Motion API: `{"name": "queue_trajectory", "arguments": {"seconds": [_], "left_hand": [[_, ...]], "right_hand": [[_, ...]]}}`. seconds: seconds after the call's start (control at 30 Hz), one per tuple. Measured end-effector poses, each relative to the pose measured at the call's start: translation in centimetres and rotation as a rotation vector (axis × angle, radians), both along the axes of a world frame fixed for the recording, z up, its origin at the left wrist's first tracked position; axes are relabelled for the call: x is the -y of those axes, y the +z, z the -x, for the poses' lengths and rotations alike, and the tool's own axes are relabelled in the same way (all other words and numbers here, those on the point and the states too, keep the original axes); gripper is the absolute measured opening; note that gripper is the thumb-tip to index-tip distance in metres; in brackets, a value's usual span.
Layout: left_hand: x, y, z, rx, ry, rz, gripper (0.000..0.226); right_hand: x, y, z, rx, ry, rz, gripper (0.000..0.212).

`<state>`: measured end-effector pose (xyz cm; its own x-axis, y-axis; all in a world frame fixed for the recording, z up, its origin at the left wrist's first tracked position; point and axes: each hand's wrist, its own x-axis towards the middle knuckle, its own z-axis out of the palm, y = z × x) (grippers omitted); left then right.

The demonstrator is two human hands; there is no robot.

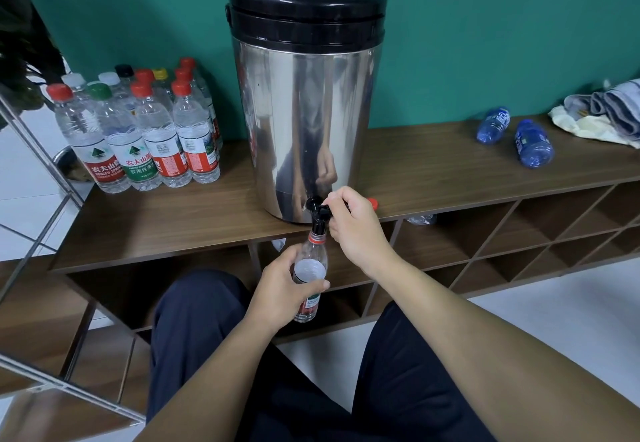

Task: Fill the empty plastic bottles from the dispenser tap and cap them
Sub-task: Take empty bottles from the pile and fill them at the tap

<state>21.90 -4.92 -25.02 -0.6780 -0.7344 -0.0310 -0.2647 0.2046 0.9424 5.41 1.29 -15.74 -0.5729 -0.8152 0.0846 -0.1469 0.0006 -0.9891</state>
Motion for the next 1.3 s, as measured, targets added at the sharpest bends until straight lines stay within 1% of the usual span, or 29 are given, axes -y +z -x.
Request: {"name": "queue_trajectory", "arguments": {"seconds": [0.2, 0.73, 1.3], "left_hand": [[0.06, 0.02, 0.02, 0.005, 0.001, 0.002, 0.072], [0.01, 0.20, 0.06, 0.052, 0.022, 0.002, 0.073], [0.05, 0.14, -0.03, 0.029, 0.031, 0.010, 0.073]], "right_hand": [[-0.21, 0.35, -0.12, 0.016, 0.017, -0.003, 0.027], [-0.25, 0.51, -0.31, 0.049, 0.021, 0.000, 0.027], [-0.22, 0.42, -0.24, 0.052, 0.024, 0.002, 0.029]]}}
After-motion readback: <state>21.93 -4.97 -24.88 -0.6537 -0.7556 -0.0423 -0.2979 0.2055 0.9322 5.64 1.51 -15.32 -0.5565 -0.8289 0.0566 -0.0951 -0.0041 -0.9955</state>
